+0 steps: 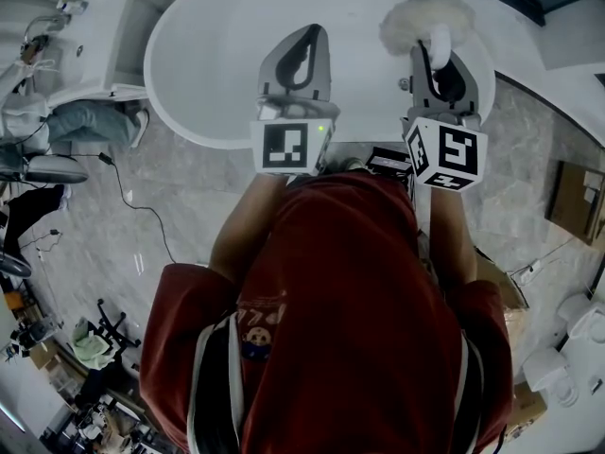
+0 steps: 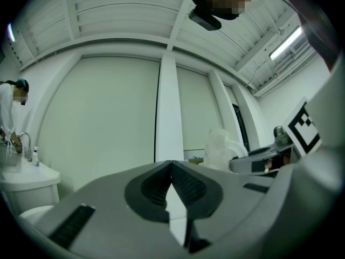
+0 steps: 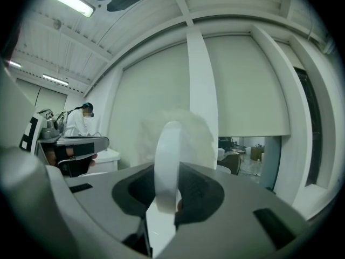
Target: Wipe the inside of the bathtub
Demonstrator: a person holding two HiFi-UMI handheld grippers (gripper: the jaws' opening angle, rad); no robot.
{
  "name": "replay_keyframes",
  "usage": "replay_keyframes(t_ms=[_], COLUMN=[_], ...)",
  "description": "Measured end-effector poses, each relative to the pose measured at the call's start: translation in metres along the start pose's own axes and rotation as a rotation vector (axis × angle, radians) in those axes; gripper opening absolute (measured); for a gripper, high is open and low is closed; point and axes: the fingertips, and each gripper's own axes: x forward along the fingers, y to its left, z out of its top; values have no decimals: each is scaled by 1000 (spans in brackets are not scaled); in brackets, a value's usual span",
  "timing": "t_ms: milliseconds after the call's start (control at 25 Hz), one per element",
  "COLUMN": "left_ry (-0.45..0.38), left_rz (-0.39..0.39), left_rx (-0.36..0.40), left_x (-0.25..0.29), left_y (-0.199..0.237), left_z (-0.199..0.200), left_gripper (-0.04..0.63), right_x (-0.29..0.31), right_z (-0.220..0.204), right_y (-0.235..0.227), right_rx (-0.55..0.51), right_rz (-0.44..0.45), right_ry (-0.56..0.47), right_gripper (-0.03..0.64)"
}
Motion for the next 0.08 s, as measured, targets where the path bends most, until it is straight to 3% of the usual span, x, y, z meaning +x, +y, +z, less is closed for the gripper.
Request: replay_keyframes(t_ms=[80], left_ry=[1], left_rz=[0], left_rx=[-3], left_x=[0], left_y=[0], left_z=[-1], left_gripper=[15], right_x=[0], right_z=[-1], right_y=[1], right_rx=[-2], right_rz=[1], right_ry=[1], right_gripper=[91])
